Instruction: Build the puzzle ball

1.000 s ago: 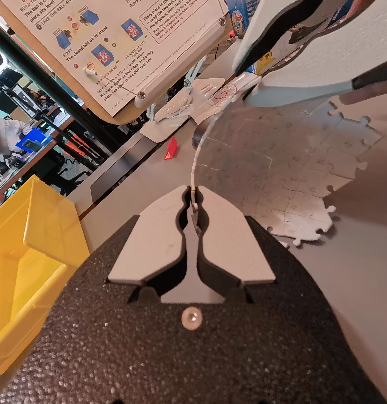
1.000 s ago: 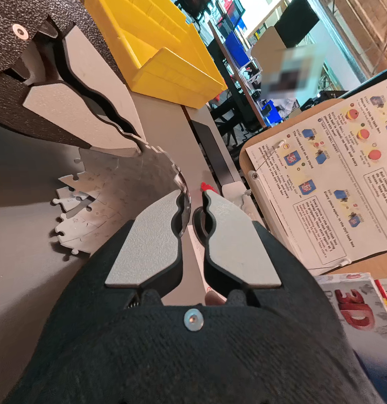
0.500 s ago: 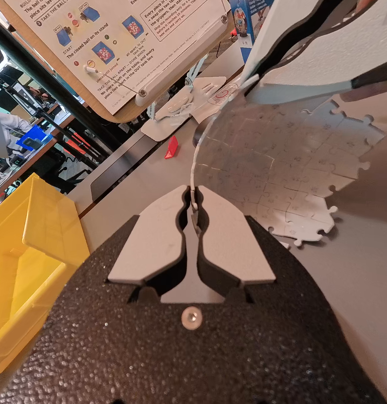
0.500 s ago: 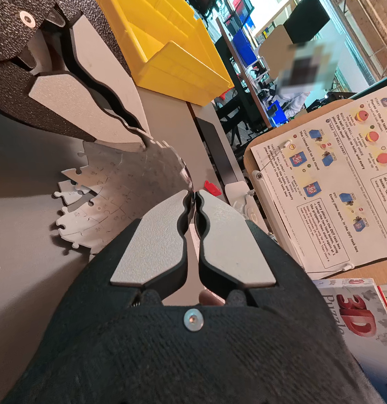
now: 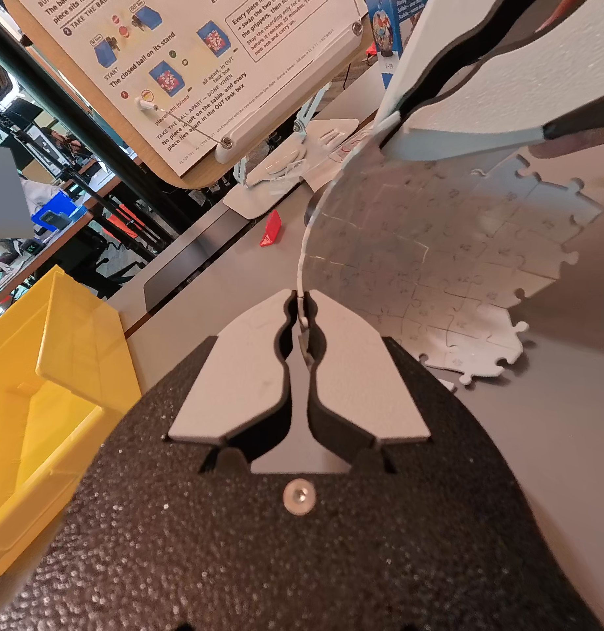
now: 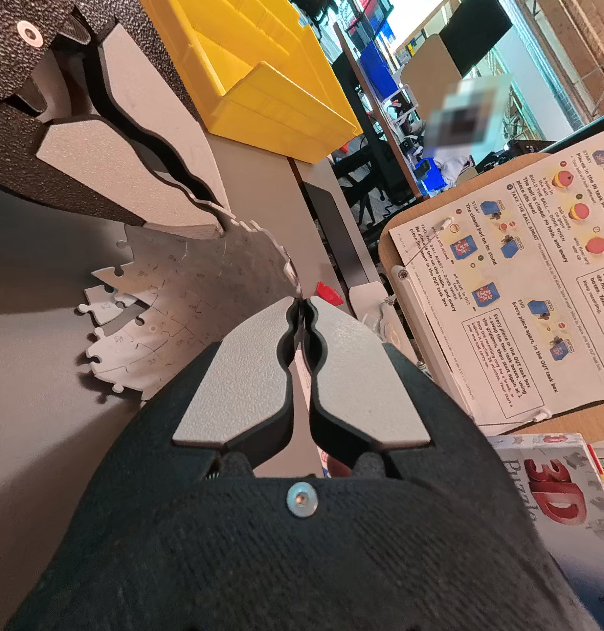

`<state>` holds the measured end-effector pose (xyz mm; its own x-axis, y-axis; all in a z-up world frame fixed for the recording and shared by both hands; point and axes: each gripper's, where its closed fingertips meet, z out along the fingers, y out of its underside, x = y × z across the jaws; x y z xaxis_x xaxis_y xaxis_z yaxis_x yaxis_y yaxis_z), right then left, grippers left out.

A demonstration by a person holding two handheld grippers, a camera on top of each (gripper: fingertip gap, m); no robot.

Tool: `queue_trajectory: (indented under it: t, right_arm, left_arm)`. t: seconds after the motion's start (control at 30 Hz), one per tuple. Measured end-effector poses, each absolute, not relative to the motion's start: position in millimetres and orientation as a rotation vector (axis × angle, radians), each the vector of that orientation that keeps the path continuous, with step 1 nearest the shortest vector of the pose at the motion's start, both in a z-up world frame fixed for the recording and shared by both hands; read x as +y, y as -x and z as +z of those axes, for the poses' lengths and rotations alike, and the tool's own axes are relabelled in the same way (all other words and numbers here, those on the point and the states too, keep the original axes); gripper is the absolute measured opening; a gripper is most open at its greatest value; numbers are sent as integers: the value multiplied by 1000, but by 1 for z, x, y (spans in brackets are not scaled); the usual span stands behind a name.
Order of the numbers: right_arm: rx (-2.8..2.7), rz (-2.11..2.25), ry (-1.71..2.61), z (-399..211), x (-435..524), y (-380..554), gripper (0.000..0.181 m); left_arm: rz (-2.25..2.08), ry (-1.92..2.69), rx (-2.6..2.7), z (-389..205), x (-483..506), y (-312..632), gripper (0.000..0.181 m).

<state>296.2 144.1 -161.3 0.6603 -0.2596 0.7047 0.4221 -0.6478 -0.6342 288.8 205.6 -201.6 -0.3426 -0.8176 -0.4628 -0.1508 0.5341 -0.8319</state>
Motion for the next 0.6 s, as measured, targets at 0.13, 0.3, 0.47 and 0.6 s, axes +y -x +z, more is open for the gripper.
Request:
queue_trajectory:
  t: [0.13,0.3,0.47,0.6]
  right_arm:
    - [-131,-1029,2015,-161,144,-296,9]
    - [-43,-969,1958,-156,140,-297,17]
    - [-72,-972,1952,-154,142,-294,13]
    - [-99,-967,1965,-156,147,-291,4]
  left_arm:
    - [-879,801,1799,-200,205,-289,3]
    - [-876,798,1798,-200,205,-289,3]
    - [-873,802,1798,-200,206,-290,3]
    - [-870,796,1797,-200,205,-290,3]
